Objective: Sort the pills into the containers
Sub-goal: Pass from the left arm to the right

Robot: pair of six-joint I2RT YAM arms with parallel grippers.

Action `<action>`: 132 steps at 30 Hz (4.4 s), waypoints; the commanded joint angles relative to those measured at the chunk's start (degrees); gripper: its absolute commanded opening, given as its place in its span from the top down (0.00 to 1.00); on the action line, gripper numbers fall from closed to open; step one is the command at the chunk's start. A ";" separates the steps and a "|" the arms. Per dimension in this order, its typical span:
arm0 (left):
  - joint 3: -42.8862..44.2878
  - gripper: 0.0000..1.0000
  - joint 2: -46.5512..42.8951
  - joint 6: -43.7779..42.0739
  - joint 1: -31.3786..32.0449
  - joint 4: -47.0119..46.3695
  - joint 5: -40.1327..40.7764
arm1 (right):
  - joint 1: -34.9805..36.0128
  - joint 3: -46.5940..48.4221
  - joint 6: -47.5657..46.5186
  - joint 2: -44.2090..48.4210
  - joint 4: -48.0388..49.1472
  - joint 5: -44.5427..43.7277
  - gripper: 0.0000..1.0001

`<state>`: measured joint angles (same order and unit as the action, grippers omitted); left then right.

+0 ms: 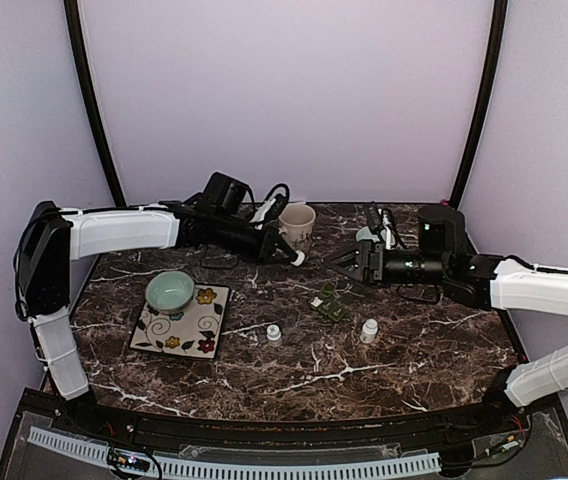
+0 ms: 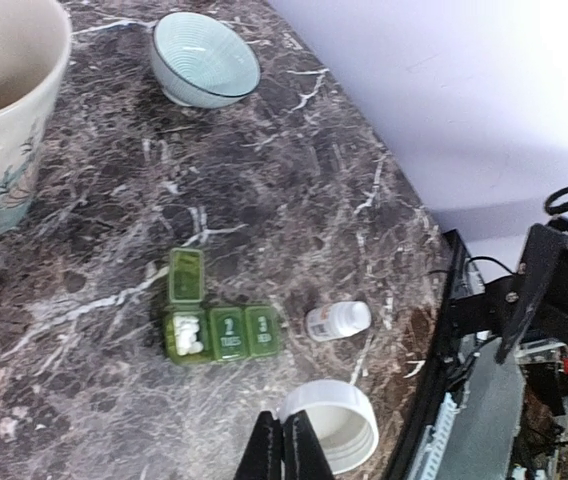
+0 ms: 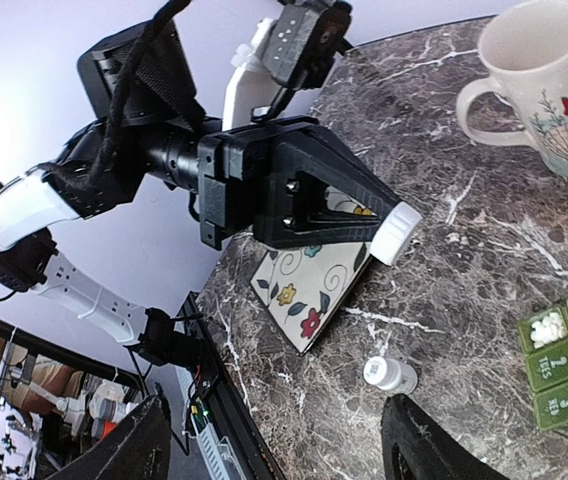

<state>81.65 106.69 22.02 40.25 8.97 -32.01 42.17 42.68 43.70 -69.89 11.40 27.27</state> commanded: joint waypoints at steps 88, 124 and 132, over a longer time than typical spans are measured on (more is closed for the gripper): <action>-4.37 1.00 4.27 39.63 0.18 -40.88 -35.10 | 0.01 7.26 -13.82 -7.90 7.84 4.63 0.41; -4.13 1.00 5.89 40.37 0.34 -41.77 -36.01 | 0.19 8.72 -15.73 -8.73 7.00 4.69 0.53; -3.35 1.00 6.33 41.16 0.31 -42.55 -36.09 | 0.19 8.96 -15.84 -9.47 6.52 5.17 0.59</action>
<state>77.52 112.79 62.78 40.36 -31.29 -67.29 41.63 50.02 28.32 -78.87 16.62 31.29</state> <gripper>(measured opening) 0.008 0.419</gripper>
